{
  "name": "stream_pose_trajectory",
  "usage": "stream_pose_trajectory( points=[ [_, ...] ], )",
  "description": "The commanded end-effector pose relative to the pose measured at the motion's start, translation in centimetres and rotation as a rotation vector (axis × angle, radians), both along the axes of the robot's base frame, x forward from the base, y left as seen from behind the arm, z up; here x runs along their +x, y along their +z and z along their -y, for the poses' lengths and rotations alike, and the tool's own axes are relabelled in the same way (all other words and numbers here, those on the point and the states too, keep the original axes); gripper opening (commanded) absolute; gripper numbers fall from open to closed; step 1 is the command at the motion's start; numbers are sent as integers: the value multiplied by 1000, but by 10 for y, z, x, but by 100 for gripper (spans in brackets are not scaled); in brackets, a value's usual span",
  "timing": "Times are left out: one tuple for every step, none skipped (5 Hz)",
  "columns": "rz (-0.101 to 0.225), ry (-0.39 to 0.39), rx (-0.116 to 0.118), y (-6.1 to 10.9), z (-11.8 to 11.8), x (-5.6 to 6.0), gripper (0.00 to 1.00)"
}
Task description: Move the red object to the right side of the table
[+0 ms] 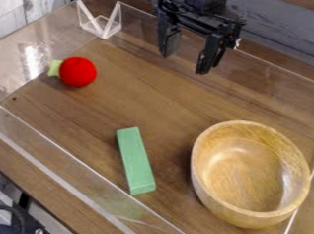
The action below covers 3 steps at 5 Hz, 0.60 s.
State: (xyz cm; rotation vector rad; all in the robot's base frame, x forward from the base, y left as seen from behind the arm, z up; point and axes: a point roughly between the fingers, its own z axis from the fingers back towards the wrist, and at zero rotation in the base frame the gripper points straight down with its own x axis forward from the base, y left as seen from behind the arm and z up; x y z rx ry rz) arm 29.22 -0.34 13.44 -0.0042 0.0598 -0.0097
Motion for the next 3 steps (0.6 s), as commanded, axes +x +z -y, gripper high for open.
stream_pose_trajectory(
  points=[
    [-33,-73,11,-11,5,-7,100],
    [-22,-270,46,-13,-20,-23,100],
    [-19,-288,93,-11,-63,-38,100]
  ],
)
